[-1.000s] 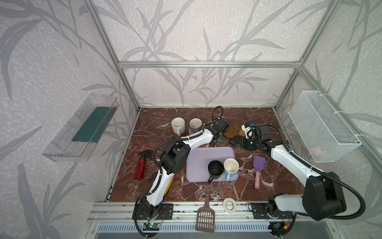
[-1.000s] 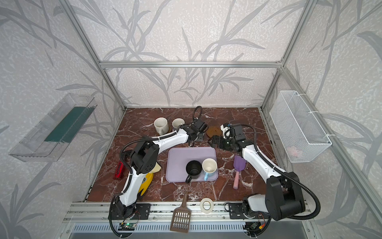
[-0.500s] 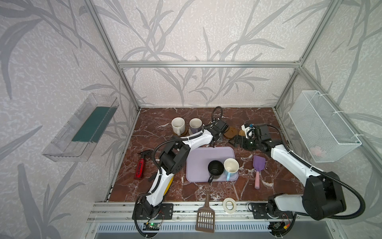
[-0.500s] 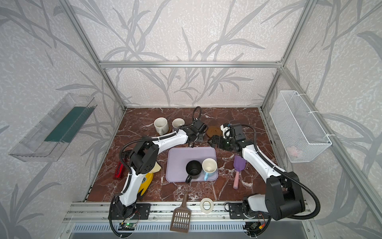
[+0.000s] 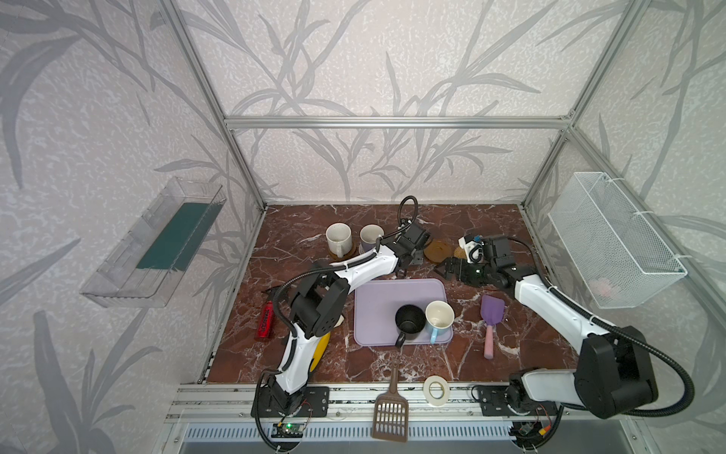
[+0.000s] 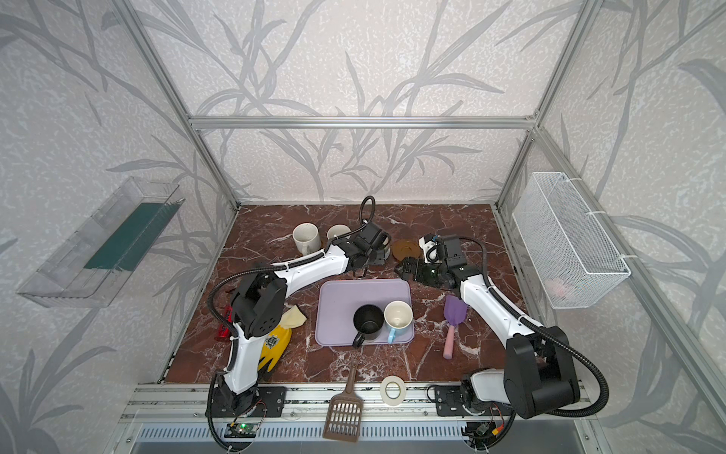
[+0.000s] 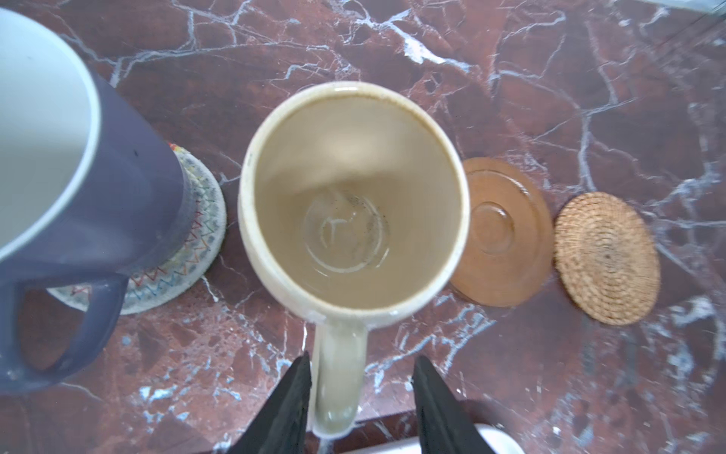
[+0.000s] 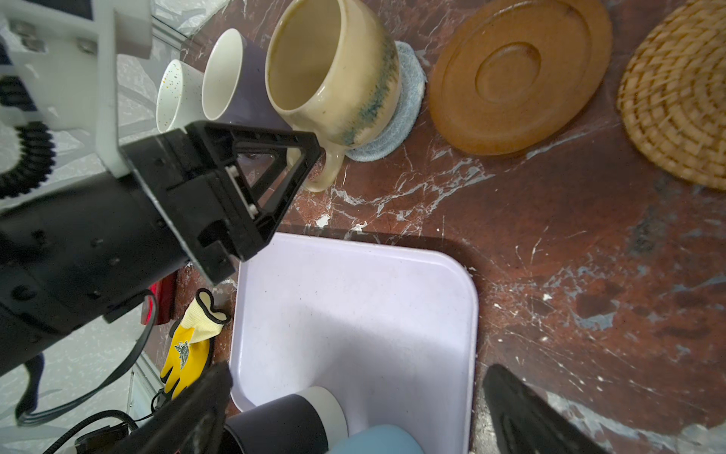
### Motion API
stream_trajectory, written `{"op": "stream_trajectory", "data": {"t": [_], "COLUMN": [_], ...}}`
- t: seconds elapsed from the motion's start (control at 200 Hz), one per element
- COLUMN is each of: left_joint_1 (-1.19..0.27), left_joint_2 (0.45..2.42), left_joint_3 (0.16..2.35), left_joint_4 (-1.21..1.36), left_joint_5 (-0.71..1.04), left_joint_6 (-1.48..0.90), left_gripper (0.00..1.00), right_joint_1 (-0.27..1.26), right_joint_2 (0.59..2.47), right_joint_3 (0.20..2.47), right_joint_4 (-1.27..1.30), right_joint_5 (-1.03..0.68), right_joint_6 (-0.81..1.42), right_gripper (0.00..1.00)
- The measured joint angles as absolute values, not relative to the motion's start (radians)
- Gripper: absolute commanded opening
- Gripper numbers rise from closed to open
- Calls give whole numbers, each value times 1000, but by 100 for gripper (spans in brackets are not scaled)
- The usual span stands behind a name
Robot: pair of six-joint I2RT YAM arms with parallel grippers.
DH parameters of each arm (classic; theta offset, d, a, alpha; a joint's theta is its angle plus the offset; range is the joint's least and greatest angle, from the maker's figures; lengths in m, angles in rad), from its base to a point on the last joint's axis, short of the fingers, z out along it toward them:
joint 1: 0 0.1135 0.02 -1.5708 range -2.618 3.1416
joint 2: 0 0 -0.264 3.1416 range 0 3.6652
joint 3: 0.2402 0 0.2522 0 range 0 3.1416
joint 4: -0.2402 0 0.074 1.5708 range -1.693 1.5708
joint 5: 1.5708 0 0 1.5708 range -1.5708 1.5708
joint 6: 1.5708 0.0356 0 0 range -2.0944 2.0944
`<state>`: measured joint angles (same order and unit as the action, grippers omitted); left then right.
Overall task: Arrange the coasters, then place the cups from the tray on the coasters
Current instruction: 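Open the left gripper to release the beige mug, then move the right gripper over the black mug in the tray while the left withdraws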
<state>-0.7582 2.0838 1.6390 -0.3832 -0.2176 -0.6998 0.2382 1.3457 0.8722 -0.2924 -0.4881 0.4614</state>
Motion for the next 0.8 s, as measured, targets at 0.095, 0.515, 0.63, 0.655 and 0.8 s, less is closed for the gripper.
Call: {"op": "stream_trajectory", "data": {"t": [0.095,0.515,0.63,0.655,0.8], "left_joint_1": [-758,-758,-758,-758,-758], "left_joint_2": [2074,2067,2049,2043,1969], "left_joint_3": [1614,1573,1558,1556,1519], "left_joint_4": [-376,-342,-344,-345,-345], "left_joint_5": [-197,-135,-132,-133,-136], "left_joint_6": [-712,-736,-735,-736,-733], "left_gripper": [45,45,48,49,55], "right_joint_1": [239,278,295,299,337], "right_joint_2": [1340,1306,1306,1305,1270], "right_joint_3": [872,872,872,872,879], "right_joint_4": [-292,-296,-306,-313,-378], "right_joint_5": [-488,-463,-448,-443,-387], "right_joint_6": [468,482,480,478,463], "right_gripper": [99,99,99,99,99]}}
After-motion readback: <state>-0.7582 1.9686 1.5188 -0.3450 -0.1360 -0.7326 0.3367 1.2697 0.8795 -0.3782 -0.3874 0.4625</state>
